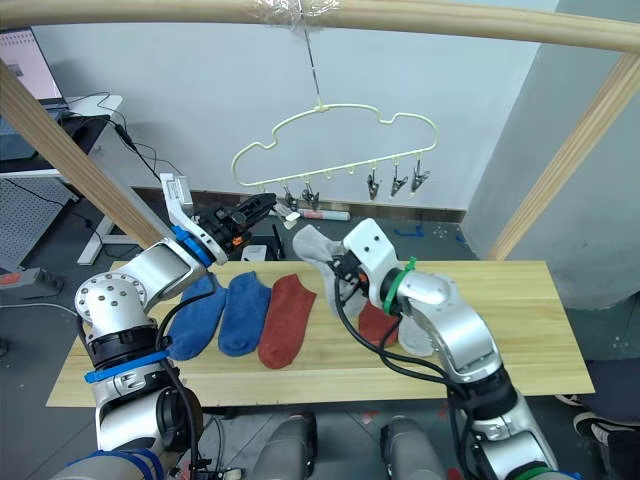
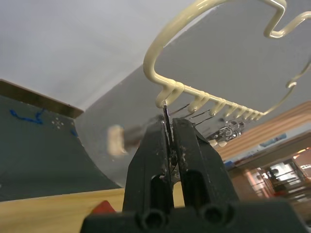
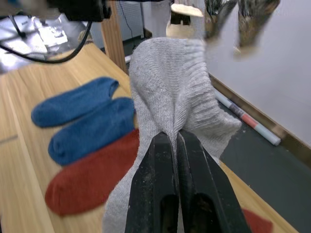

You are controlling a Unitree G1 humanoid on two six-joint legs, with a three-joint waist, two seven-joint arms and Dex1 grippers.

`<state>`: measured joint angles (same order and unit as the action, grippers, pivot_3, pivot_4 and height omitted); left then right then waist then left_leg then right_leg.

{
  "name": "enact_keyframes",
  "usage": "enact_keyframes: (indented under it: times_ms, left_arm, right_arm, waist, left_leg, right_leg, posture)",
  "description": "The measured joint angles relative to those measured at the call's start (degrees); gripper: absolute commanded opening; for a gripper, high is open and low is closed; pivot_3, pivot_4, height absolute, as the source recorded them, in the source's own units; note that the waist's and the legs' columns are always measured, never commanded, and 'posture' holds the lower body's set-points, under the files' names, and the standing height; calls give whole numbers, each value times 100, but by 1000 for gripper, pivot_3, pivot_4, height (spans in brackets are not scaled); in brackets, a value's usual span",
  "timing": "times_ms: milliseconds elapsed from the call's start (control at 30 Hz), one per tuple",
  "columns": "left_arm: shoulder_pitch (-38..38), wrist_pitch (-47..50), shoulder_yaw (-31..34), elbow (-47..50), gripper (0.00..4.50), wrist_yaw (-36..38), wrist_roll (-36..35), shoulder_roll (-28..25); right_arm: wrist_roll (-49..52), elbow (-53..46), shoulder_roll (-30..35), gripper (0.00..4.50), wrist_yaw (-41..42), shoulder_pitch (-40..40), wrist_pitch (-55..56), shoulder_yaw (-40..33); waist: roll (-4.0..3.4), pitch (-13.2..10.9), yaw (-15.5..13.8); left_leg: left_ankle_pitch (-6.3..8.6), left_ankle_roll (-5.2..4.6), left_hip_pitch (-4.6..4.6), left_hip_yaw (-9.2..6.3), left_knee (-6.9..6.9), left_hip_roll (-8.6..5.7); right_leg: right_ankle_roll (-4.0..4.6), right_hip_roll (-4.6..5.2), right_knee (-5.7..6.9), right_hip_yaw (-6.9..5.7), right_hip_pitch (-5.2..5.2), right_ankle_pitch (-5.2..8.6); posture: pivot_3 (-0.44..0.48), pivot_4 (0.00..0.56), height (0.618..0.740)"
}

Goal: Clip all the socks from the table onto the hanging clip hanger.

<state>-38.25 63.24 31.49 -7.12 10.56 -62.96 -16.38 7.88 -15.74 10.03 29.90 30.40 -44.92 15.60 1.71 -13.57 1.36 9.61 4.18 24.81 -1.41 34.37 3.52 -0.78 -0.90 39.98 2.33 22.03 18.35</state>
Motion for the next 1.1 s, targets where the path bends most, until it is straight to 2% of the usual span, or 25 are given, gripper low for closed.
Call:
enact_keyframes:
  times_ms: [700,800,900,1100]
  left_arm:
    - [172,-130,-130,200,0,-196,-324,-30]
    - [205,-253,-228,272,679,-63,-244,-97]
    - [217,-281,-251,273,1747,16,-245,-117]
    - [327,-282,-378,292,3532,43,-226,-205]
  right_arm:
    - [192,851,-524,23,-145,728,85,-105]
    - [227,888,-576,0,-158,760,104,-112]
    - [234,926,-583,0,-160,775,183,-112]
    - [241,935,-674,0,-221,776,202,-105]
  waist:
    - [1,-1,-2]
    - [1,-1,-2]
    - [1,-1,-2]
    - [1,-1,-2]
  left_leg:
    - [1,0,4,0,-4,2]
    - [1,0,4,-2,-6,5]
    - [1,0,4,1,-6,2]
    - [1,1,4,0,-9,6]
  right_leg:
    - [2,0,-3,-1,5,-2]
    - [2,-1,-3,-3,6,-2]
    - [2,0,-4,-1,6,-2]
    - [2,0,-4,0,10,-2]
  posture:
    - [48,235,740]
    - [48,235,740]
    - [48,235,740]
    - [55,232,740]
